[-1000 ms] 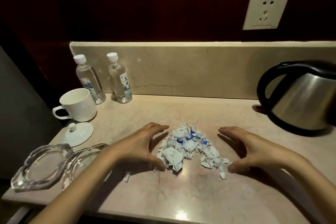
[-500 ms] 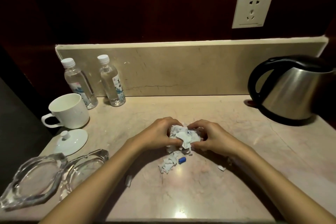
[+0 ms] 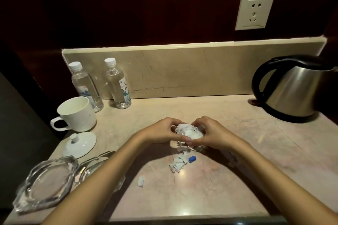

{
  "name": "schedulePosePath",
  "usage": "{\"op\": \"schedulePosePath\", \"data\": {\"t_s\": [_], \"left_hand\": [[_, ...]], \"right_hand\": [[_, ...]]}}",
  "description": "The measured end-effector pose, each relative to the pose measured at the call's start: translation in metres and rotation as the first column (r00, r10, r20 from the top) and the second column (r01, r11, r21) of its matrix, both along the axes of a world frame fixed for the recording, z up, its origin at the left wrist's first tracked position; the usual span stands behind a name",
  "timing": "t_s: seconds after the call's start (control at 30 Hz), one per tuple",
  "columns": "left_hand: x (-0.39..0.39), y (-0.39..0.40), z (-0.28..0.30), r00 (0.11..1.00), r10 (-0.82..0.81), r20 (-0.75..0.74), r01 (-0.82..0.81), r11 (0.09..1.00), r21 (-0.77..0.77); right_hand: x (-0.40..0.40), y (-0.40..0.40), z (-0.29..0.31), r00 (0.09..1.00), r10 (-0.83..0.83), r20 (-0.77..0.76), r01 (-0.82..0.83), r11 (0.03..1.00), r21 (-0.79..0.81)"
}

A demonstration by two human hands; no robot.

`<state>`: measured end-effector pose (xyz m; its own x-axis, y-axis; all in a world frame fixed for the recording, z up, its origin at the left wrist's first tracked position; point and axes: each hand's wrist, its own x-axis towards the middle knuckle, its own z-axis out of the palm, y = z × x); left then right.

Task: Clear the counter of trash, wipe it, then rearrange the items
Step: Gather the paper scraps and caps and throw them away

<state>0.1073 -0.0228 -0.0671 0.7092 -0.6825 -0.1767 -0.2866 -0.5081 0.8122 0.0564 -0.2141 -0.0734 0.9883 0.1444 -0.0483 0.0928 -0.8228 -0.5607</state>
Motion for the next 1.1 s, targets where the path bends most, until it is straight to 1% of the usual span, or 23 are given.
{"op": "schedulePosePath", "data": {"t_s": [0.1,0.17,0.33,0.5,0.63,0.7,0.8,0.9,1.0,1.1], "left_hand": [[0.004,-0.005,-0.011,0.993,0.094,0.075,-0.093,0.996,-0.02],[0.006,-0.007,-0.015,0.988,0.117,0.103,-0.116,0.993,-0.018],[0.011,-0.008,-0.016,0.988,0.131,0.087,-0.124,0.989,-0.084],[0.014,-0.006,-0.017,0.989,0.114,0.089,-0.102,0.987,-0.127],[0.016,-0.003,-0.015,0.994,0.096,0.052,-0.086,0.981,-0.176],[0.016,-0.002,-0.01,0.994,0.099,0.041,-0.089,0.975,-0.203],[0.011,-0.002,-0.001,0.993,0.109,0.054,-0.092,0.965,-0.246],[0.003,0.003,0.011,0.989,0.148,0.009,-0.138,0.941,-0.308],[0.0,0.012,0.019,0.987,0.146,0.063,-0.117,0.936,-0.333],[-0.007,0.02,0.025,0.978,0.194,0.071,-0.154,0.914,-0.375]], "right_hand": [[-0.002,0.005,-0.001,1.0,-0.024,0.002,0.024,1.0,0.002],[-0.003,0.005,-0.002,0.998,-0.063,0.008,0.063,0.997,0.051],[-0.004,0.008,-0.007,0.99,-0.136,-0.027,0.139,0.973,0.184],[-0.004,0.008,-0.006,0.986,-0.152,-0.064,0.162,0.961,0.225],[-0.008,0.009,-0.004,0.98,-0.172,-0.103,0.198,0.92,0.338],[-0.007,0.011,-0.001,0.976,-0.189,-0.105,0.215,0.906,0.365],[-0.004,0.013,0.007,0.973,-0.216,-0.084,0.232,0.901,0.367],[-0.003,0.014,0.015,0.972,-0.233,-0.036,0.23,0.902,0.366],[-0.006,0.02,0.024,0.973,-0.227,0.048,0.197,0.918,0.344],[-0.008,0.029,0.034,0.971,-0.217,0.099,0.172,0.926,0.337]]}}
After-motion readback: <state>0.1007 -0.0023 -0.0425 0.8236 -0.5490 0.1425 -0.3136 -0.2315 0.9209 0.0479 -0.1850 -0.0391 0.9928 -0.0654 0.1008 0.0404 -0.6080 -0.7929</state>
